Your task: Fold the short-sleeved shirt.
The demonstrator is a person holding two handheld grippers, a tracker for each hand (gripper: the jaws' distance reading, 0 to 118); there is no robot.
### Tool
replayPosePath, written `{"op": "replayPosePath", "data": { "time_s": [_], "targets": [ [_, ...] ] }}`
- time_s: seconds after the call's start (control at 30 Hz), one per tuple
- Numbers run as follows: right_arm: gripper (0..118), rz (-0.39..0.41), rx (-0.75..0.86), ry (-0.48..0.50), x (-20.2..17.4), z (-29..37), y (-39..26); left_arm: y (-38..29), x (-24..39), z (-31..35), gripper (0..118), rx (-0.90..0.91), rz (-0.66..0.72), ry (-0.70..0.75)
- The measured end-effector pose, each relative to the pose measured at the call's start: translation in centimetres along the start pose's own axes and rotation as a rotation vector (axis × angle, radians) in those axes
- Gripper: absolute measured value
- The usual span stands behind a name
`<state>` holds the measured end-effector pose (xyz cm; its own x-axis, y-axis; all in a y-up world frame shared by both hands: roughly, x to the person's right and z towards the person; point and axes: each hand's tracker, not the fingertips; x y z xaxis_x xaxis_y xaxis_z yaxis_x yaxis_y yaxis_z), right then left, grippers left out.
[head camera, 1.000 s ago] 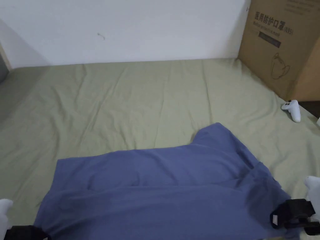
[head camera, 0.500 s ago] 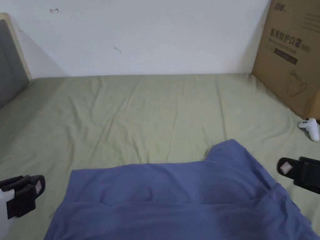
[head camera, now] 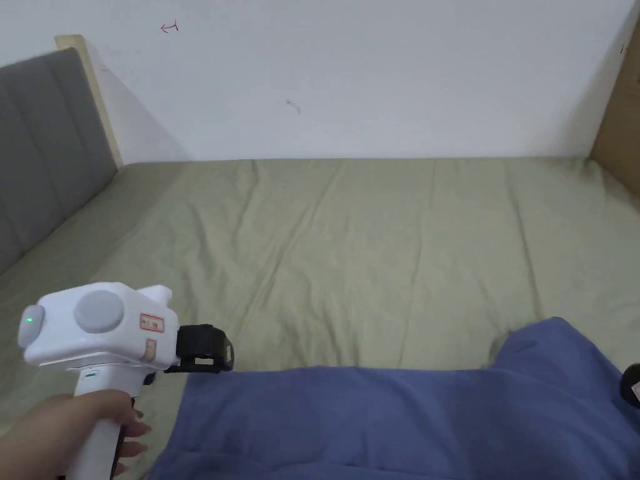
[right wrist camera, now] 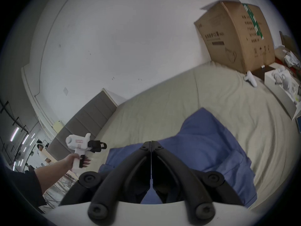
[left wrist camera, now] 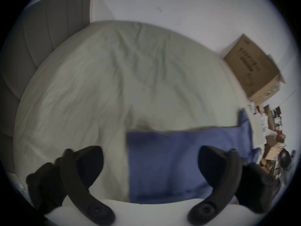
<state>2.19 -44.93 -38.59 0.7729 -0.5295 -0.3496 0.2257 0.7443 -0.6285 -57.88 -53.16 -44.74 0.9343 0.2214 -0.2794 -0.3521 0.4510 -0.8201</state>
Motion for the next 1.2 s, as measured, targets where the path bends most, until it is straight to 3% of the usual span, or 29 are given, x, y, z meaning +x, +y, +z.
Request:
{"op": "replayPosePath", "data": {
  "time_s": [0.13, 0.17, 0.23, 0.37, 0.4, 0.43, 0.5, 0.57, 0.63, 0.67, 0.7, 0.73, 0.77, 0.8, 0.97, 1.03, 1.07, 1.13, 1.17, 1.2],
  "targets": [
    [0, -0.015, -0.071, -0.022, 1.1, -1.3, -0.7, 0.1, -1.7, -5.5, 114, -0.060, -0.035, 0.103],
    [0, -0.007, -0.087, -0.035, 1.3, -1.6, -0.8, -0.4, -1.9, -6.8, 116, -0.087, -0.049, 0.066],
    [0, 0.027, -0.117, -0.063, 1.3, -2.1, -1.2, -1.8, -0.1, -6.4, 111, -0.041, -0.214, 0.092],
    [0, 0.076, -0.159, -0.083, 1.1, -3.2, -1.4, -3.5, 2.8, -3.9, 80, 0.097, -0.325, 0.163],
    [0, 0.084, -0.166, -0.074, 1.2, -3.8, -1.1, -4.0, 3.8, -3.4, 34, 0.104, -0.372, 0.156],
    [0, 0.085, -0.169, -0.067, 1.5, -4.4, -0.7, -4.2, 4.8, -3.3, 2, 0.085, -0.436, 0.164],
    [0, 0.068, -0.151, -0.086, 2.7, -6.5, 0.8, -4.2, 5.7, -2.8, 2, 0.078, -0.496, 0.164],
    [0, -0.011, -0.184, -0.181, 5.0, -9.7, 3.8, -3.5, 5.3, -2.3, 2, 0.066, -0.421, 0.071],
    [1, -0.070, -0.175, -0.258, 7.8, -12.7, 7.0, -2.9, 5.1, -1.4, 2, 0.107, -0.357, 0.094],
    [11, -0.080, -0.180, -0.300, 9.2, -14.6, 8.8, -2.4, 4.6, -0.8, 2, 0.128, -0.324, 0.080],
    [55, -0.075, -0.210, -0.337, 10.5, -16.4, 10.1, -2.0, 4.2, -0.3, 2, 0.137, -0.293, 0.064],
    [93, -0.085, -0.268, -0.373, 11.7, -18.1, 11.2, -1.7, 4.1, 0.1, 2, 0.137, -0.271, 0.048],
    [107, -0.083, -0.373, -0.412, 13.0, -20.1, 12.1, -1.4, 3.7, 0.4, 2, 0.137, -0.247, 0.037],
    [108, -0.089, -0.403, -0.443, 13.9, -21.6, 12.4, -1.2, 3.3, 0.6, 2, 0.135, -0.252, 0.047],
    [104, 0.012, -0.626, -0.565, 15.7, -27.1, 9.9, -1.4, 2.3, 0.5, 2, 0.113, -0.241, 0.043],
    [95, 0.049, -0.675, -0.537, 15.4, -27.3, 8.5, -1.7, 2.4, -0.1, 2, 0.091, -0.244, 0.059],
    [84, 0.115, -0.644, -0.561, 14.7, -26.7, 8.2, -1.8, 2.3, -0.4, 2, 0.075, -0.248, 0.060],
    [24, 0.139, -0.597, -0.517, 13.8, -25.5, 8.6, -1.8, 2.2, -1.0, 2, 0.057, -0.258, 0.067],
    [2, 0.139, -0.598, -0.501, 14.7, -25.3, 9.1, -1.7, 2.1, -1.3, 2, 0.057, -0.256, 0.069],
    [2, 0.138, -0.592, -0.463, 14.4, -24.9, 9.3, -1.6, 2.0, -1.5, 2, 0.054, -0.248, 0.065]
  ]
}}
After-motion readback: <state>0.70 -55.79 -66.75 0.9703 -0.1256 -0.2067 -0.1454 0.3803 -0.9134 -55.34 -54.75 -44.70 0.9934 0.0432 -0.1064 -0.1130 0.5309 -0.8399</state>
